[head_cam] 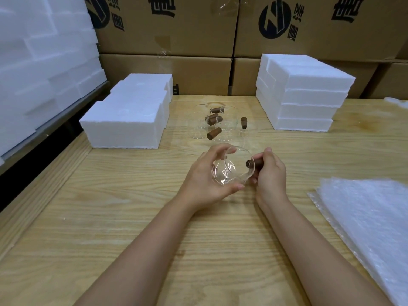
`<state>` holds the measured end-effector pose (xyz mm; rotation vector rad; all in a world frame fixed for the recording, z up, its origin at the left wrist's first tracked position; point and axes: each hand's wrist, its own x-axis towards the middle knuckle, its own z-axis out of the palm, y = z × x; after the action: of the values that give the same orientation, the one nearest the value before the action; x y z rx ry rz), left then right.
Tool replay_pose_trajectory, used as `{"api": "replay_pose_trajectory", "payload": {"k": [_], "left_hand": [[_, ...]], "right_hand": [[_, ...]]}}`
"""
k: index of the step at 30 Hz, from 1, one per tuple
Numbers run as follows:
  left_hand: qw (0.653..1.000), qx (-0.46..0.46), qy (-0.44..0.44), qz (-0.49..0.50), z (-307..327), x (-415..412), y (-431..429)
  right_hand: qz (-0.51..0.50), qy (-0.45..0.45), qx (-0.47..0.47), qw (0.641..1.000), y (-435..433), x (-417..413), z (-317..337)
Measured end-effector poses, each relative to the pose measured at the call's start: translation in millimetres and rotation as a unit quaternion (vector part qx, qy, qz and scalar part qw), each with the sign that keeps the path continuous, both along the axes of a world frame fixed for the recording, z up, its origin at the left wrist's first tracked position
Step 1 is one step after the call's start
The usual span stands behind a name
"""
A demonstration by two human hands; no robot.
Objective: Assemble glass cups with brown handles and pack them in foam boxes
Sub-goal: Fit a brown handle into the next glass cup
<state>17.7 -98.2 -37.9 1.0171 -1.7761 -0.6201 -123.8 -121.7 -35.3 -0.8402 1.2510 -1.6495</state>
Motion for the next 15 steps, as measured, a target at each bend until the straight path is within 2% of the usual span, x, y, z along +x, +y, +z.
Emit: {"api": "replay_pose_trajectory", "payload": {"k": [4,9,15], "left_hand": [[1.000,-0.019,0.004,0.007,-0.3,0.6,-1.8],[0.999,-0.030,0.018,0.011,-5.0,1.3,-5.5],[0.999,-0.034,0.018,0.012,-6.6,2.6,-6.6]], "right_hand": [[0.004,0.010,-0.043,0.999,1.9,1.1,1.4],[-0.010,0.081,-0.103,0.991,5.8,3.6,2.0],[-0.020,0.110,-0.098,0.989,5.3,2.8,-0.5]]}}
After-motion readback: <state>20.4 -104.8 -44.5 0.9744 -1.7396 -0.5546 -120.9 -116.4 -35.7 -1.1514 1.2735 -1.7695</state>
